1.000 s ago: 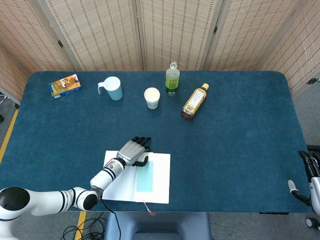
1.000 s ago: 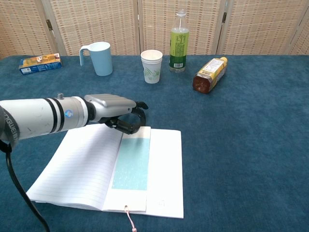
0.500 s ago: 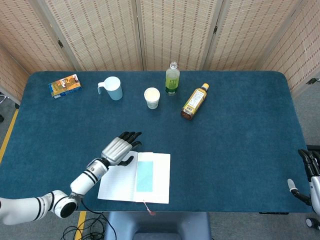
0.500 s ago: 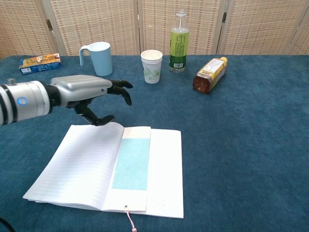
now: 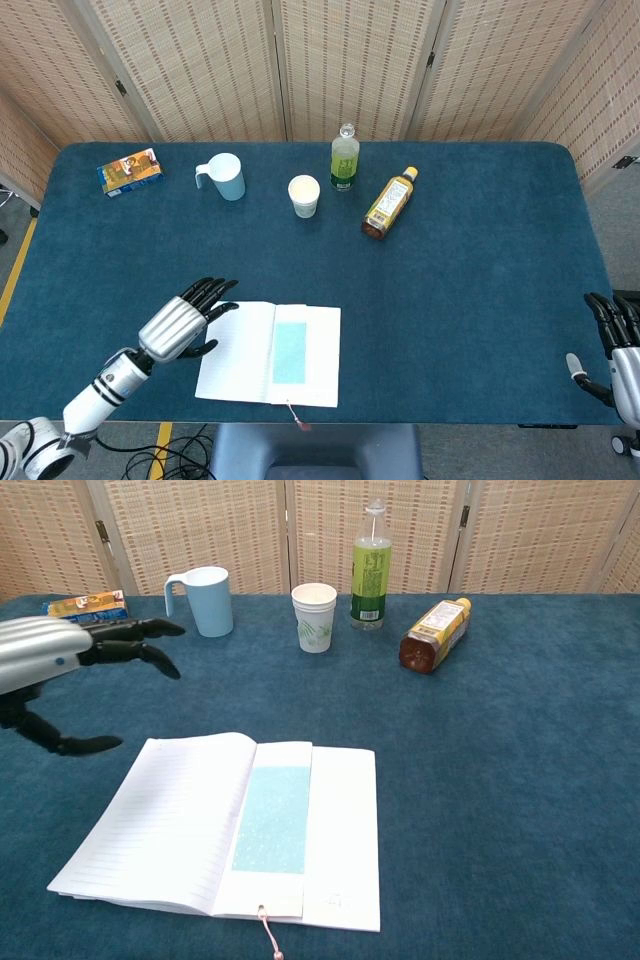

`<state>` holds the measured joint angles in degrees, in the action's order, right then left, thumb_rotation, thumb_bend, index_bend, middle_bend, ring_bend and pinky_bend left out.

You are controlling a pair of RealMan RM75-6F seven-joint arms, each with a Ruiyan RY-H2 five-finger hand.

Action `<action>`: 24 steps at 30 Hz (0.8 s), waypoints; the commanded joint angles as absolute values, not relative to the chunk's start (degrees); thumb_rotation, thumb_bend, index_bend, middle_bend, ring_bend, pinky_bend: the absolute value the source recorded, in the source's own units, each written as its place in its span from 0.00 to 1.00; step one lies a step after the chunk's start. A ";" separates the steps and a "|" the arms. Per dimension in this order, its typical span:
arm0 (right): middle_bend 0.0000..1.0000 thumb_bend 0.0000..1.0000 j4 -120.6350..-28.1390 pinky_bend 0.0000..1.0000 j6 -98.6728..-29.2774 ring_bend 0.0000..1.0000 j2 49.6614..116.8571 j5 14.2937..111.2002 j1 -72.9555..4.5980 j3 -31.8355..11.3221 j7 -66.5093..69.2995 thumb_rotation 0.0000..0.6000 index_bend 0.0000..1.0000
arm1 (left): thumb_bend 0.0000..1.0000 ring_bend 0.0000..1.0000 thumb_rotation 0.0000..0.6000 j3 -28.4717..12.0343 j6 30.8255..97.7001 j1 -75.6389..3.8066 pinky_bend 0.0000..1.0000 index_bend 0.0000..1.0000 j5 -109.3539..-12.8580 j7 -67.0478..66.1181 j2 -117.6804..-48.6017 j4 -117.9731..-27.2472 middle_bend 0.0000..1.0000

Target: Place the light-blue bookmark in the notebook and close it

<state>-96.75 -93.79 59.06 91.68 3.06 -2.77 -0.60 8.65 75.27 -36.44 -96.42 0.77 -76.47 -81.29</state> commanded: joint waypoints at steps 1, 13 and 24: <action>0.10 0.28 -96.88 0.11 -93.77 0.05 59.10 91.97 2.93 -2.70 -0.78 1.00 0.00 | 0.27 0.00 1.00 11.01 78.52 -33.82 0.13 0.21 -100.17 2.15 -75.77 -77.97 0.00; 0.10 0.28 -98.52 0.11 -94.22 0.05 59.09 93.63 2.80 -2.18 -2.57 1.00 0.00 | 0.21 0.00 1.00 14.67 81.36 -30.47 0.13 0.17 -108.40 2.57 -78.35 -67.38 0.00; 0.10 0.28 -99.14 0.11 -94.59 0.05 59.21 94.31 2.80 -1.99 -3.41 1.00 0.00 | 0.21 0.00 1.00 15.55 82.05 -28.41 0.13 0.17 -111.52 1.73 -83.33 -61.78 0.00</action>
<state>-99.13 -94.60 59.21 94.31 2.79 -1.99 -3.40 15.48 82.15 -28.54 -111.33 1.80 -83.12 -62.00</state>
